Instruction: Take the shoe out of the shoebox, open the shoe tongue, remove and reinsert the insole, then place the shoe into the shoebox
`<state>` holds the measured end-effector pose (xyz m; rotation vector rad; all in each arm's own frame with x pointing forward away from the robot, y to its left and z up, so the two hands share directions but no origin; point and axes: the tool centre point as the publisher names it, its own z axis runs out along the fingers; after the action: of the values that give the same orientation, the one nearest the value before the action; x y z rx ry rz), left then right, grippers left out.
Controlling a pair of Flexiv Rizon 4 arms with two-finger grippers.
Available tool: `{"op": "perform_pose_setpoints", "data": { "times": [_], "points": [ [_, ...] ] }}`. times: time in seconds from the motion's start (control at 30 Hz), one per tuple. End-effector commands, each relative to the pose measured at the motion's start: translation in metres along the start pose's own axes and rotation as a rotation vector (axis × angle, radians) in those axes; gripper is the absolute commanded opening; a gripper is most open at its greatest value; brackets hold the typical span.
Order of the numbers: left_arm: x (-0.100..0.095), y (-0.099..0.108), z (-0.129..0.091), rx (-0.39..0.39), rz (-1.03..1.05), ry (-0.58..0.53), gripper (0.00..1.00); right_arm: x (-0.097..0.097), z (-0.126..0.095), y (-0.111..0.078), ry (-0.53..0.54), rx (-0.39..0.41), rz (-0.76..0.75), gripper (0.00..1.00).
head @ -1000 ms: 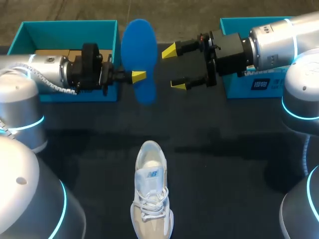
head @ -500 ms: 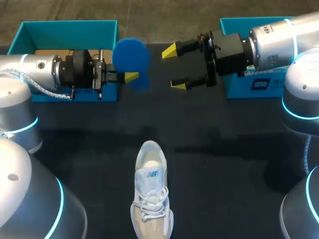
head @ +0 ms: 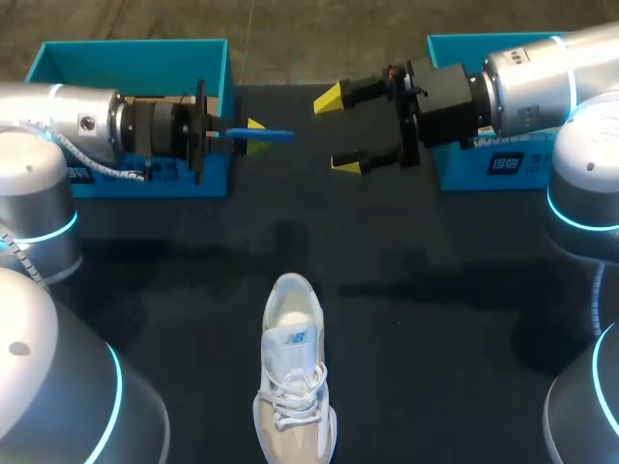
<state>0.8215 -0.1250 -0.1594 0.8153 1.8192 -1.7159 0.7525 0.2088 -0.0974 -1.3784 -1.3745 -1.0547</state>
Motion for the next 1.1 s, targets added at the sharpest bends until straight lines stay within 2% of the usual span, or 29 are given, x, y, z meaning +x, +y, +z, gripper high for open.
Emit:
{"op": "perform_pose_setpoints", "data": {
  "times": [0.03,0.1,0.13,0.23,0.33,0.4,0.5,0.63,0.83,0.93,1.1],
  "points": [
    [0.001,-0.001,0.000,-0.003,0.000,0.000,0.00,0.000,0.002,0.000,-0.001,-0.002,0.001,1.00],
    [0.001,-0.001,0.000,-0.003,0.000,0.000,0.00,0.000,0.002,0.000,-0.001,-0.002,0.001,1.00],
    [0.001,0.002,0.000,-0.032,0.066,-0.034,0.00,0.000,0.002,0.000,-0.001,-0.002,0.001,1.00],
    [0.003,0.011,0.002,-0.054,0.152,-0.073,0.00,0.000,0.002,0.000,-0.001,-0.002,0.001,1.00],
    [0.000,0.017,0.002,-0.029,0.200,-0.091,0.00,0.000,0.002,0.000,-0.001,-0.002,0.001,1.00],
    [-0.002,0.016,0.002,0.031,0.249,-0.113,0.00,0.000,0.002,0.000,-0.001,-0.002,0.001,1.00],
    [-0.007,0.014,0.001,0.075,0.341,-0.131,0.00,0.000,0.002,0.000,-0.001,-0.002,0.001,1.00],
    [-0.010,0.011,0.002,0.096,0.459,-0.144,0.00,0.000,0.002,0.000,-0.001,-0.002,0.001,1.00],
    [-0.015,0.004,0.004,0.017,0.649,-0.140,0.00,0.000,0.002,0.000,-0.001,-0.002,0.001,1.00],
    [-0.016,-0.005,0.005,-0.054,0.743,-0.112,0.00,0.000,0.002,0.000,-0.001,-0.002,0.001,1.00],
    [-0.016,-0.005,0.005,-0.054,0.743,-0.112,0.00,0.000,0.002,0.000,-0.001,-0.002,0.001,1.00]
  ]
}}
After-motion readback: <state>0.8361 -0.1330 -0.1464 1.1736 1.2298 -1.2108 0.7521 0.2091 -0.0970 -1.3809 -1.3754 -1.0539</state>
